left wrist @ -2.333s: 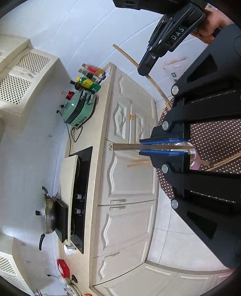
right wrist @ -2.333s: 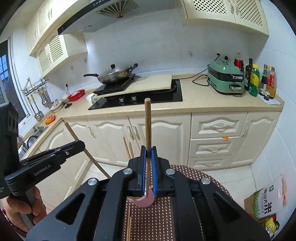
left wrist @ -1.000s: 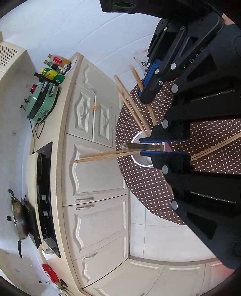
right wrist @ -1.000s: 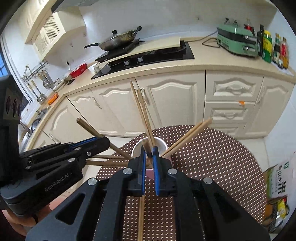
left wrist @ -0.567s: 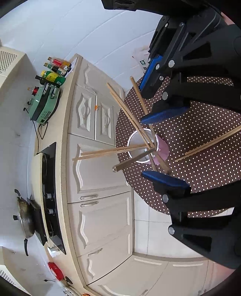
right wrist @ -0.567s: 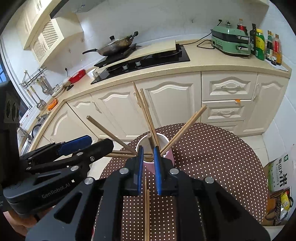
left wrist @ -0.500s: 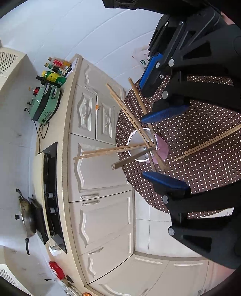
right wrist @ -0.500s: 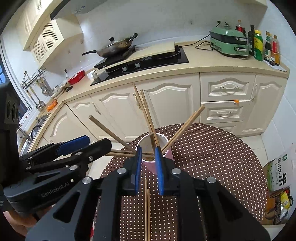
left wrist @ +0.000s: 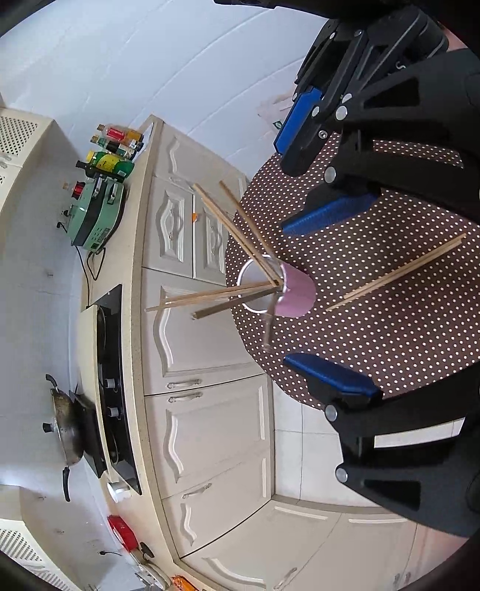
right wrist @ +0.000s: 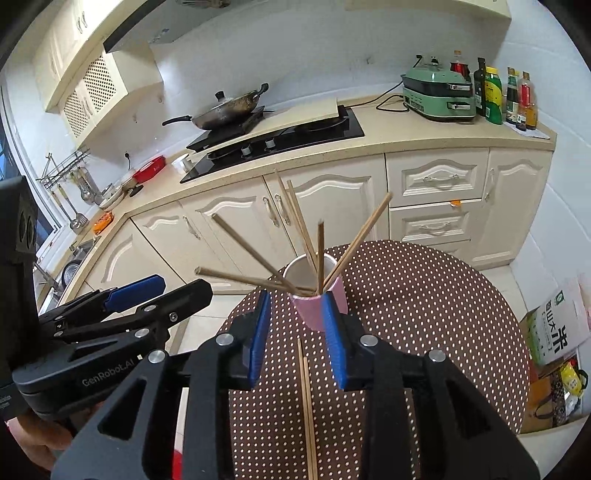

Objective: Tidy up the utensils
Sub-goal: 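Move both open tools down toward the last sticks on the table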

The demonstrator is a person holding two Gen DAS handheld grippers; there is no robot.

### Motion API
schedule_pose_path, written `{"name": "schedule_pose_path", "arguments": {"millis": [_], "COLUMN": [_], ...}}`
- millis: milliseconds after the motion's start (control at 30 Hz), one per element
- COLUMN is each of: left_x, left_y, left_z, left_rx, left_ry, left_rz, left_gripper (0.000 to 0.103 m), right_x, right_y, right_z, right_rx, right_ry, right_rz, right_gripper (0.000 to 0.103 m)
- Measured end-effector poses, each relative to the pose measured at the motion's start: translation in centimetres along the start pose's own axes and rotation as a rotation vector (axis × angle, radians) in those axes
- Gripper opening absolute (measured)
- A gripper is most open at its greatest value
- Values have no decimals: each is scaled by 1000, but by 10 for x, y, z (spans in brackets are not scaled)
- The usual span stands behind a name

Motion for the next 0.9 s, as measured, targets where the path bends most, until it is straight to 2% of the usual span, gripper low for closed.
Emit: {"name": "schedule_pose_path", "arguments": {"millis": [233,433,700,900], "left_x": [-1,-4,-9,-17], "left_y": [8,-2,-35,-73], "left_z": [23,43,66,82], "left_rx": [3,-28,-103,-188], "left_ry": [-7,2,42,102], "left_rz": [-5,-12,-22,-24], "left_gripper": [69,69,69,69], "right_x": [-3,1,14,35], "right_y": [7,-1,-21,-43], "right_z": [20,41,64,80], "right_rx": [-1,-35,-102,-173], "right_ry": [-7,-19,-29,-53], "right_rz": [7,11,8,4], "right_gripper": [29,30,31,31]}}
Point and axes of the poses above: each gripper's, at about its wrist camera, not at the fingertips, and y roughly against the way its jaws point, x to its right, z to its underside, the point moved 6 cm from there along -y, roughly the way its jaws point, and after that the axes turned 10 degrees about -x, right-handed, at the moved point
